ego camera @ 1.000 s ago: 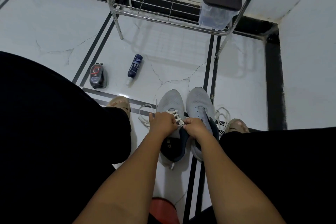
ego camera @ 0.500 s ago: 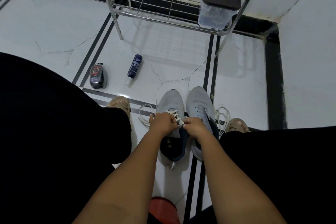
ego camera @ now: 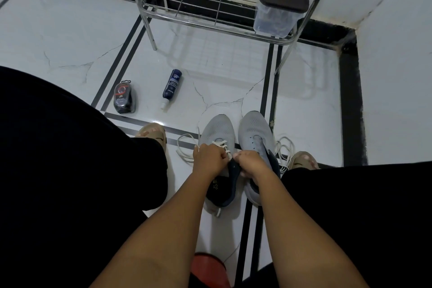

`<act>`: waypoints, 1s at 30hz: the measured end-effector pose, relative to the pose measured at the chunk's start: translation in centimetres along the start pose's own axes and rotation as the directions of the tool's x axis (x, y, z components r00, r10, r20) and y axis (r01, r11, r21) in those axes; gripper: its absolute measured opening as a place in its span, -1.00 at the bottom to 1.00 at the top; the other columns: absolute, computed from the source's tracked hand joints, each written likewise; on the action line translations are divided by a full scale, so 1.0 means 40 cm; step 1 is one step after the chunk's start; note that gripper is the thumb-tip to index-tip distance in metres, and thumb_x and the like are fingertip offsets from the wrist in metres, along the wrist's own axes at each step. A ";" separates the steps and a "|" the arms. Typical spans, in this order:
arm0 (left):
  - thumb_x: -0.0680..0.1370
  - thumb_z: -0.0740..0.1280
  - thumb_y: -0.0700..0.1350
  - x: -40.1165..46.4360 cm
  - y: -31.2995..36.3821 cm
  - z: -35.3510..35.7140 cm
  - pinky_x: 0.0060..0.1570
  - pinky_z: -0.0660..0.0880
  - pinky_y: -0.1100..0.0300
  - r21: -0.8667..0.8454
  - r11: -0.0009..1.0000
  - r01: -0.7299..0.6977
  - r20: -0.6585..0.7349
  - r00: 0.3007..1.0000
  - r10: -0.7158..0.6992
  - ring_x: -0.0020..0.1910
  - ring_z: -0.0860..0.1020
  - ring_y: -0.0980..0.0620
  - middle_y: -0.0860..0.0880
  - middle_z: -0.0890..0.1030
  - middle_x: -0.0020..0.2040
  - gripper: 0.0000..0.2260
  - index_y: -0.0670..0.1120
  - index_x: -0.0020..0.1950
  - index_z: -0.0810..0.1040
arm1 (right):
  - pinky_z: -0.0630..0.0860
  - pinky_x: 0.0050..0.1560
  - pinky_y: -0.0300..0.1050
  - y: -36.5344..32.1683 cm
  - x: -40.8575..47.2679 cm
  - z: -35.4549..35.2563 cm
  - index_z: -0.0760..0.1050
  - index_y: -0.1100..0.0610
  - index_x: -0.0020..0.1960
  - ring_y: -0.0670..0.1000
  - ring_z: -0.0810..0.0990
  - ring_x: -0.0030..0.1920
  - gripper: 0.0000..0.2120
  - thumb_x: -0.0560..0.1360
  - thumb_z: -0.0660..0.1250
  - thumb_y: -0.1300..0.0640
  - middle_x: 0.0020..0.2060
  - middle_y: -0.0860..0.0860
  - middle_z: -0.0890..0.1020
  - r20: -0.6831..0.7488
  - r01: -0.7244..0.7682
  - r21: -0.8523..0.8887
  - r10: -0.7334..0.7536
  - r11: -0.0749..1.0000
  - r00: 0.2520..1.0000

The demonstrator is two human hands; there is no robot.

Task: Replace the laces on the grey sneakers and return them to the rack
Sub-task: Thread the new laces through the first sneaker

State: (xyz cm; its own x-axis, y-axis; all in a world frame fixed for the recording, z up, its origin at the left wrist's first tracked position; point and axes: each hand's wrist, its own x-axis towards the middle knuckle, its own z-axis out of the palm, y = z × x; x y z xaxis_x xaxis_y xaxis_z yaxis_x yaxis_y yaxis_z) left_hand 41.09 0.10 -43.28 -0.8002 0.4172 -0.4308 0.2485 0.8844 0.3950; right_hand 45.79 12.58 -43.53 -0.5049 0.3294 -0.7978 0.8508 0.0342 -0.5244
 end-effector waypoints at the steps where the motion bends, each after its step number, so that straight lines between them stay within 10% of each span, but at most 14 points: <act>1: 0.51 0.31 0.06 -0.003 0.000 0.003 0.22 0.34 0.00 -0.007 1.000 -0.001 -0.026 1.000 0.001 0.07 0.51 -0.11 -0.04 0.65 -0.07 -0.82 0.06 -0.06 0.69 | 0.49 -0.25 -0.16 0.001 -0.001 0.002 0.52 0.13 -0.09 0.05 0.50 -0.04 -0.87 0.56 0.22 0.25 -0.11 0.09 0.55 -0.001 -0.044 0.074 0.044 0.996 0.999; 12: 0.52 0.37 -0.03 -0.080 -0.051 0.023 -0.12 0.43 0.05 -0.231 0.897 0.378 -0.092 0.909 -0.406 0.09 0.52 -0.14 -0.13 0.49 0.14 -0.68 -0.12 0.16 0.36 | 0.54 -0.18 -0.19 -0.017 0.007 -0.008 0.43 0.21 -0.20 0.10 0.57 -0.17 -0.86 0.53 0.24 0.24 -0.16 0.11 0.58 -0.181 -0.051 -0.350 -0.014 0.935 0.983; 16: 0.54 0.33 -0.02 -0.079 -0.068 0.016 -0.19 0.40 0.10 -0.208 0.897 0.389 -0.057 0.911 -0.408 0.04 0.58 -0.14 -0.11 0.57 0.07 -0.75 -0.11 0.11 0.39 | 0.56 0.02 0.05 -0.056 -0.014 -0.132 0.45 0.30 0.18 0.24 0.60 0.09 -0.72 0.53 0.29 0.18 0.10 0.22 0.60 -0.634 -0.115 -0.056 0.053 0.992 0.771; 19: 0.54 0.33 0.00 -0.077 -0.076 0.012 -0.17 0.42 0.09 -0.198 0.894 0.401 -0.059 0.906 -0.419 0.04 0.57 -0.13 -0.09 0.57 0.07 -0.76 -0.10 0.10 0.40 | 0.47 -0.02 -0.04 -0.098 -0.024 -0.245 0.32 0.28 0.27 0.12 0.54 0.04 -0.71 0.56 0.14 0.26 0.15 0.13 0.54 -0.798 0.230 0.440 0.261 0.868 0.544; 21: 0.54 0.32 0.04 -0.073 -0.077 0.013 -0.13 0.47 0.07 -0.199 0.900 0.388 -0.060 0.912 -0.406 0.04 0.57 -0.12 -0.08 0.56 0.07 -0.75 -0.10 0.09 0.42 | 0.40 -0.13 -0.05 -0.115 -0.012 -0.267 0.31 0.33 0.25 0.19 0.53 0.04 -0.71 0.57 0.06 0.24 0.19 0.26 0.52 -0.748 0.340 0.577 0.313 0.743 0.586; 24: 0.53 0.29 0.08 -0.068 -0.070 0.014 -0.08 0.49 0.06 -0.222 0.902 0.370 -0.061 0.918 -0.392 0.06 0.57 -0.10 -0.07 0.57 0.06 -0.74 -0.08 0.09 0.45 | 0.36 -0.15 0.06 -0.142 -0.021 -0.187 0.29 0.41 0.33 0.36 0.49 0.21 -0.60 0.63 -0.03 0.17 0.23 0.40 0.45 -0.655 0.248 0.493 0.168 0.834 0.737; 27: 0.53 0.29 0.07 -0.065 -0.070 0.012 -0.09 0.48 0.07 -0.241 0.902 0.359 -0.056 0.923 -0.382 0.04 0.57 -0.08 -0.05 0.57 0.05 -0.76 -0.06 0.06 0.47 | 0.43 -0.11 -0.07 -0.115 -0.053 -0.043 0.45 0.18 0.19 0.16 0.55 -0.03 -0.71 0.60 0.08 0.07 0.00 0.17 0.59 -0.462 0.179 -0.217 -0.263 0.960 0.847; 30: 0.54 0.29 0.06 -0.063 -0.075 0.009 -0.13 0.45 0.11 -0.223 0.909 0.353 -0.058 0.926 -0.374 0.01 0.56 -0.08 -0.06 0.57 0.04 -0.78 -0.07 0.05 0.48 | 0.44 -0.07 -0.11 -0.053 -0.040 0.059 0.53 0.17 0.08 0.15 0.57 0.00 -0.74 0.57 0.20 0.02 0.02 0.14 0.62 -0.078 0.120 -0.551 -0.195 0.826 0.978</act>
State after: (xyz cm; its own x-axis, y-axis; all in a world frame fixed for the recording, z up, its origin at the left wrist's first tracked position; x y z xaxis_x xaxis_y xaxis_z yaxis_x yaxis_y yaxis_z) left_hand 42.56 -3.55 -43.66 -0.8654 0.0437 -0.4992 -0.1781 0.9043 0.3880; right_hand 44.46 9.76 -41.84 -0.6481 0.3894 -0.6545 0.7218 0.5881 -0.3649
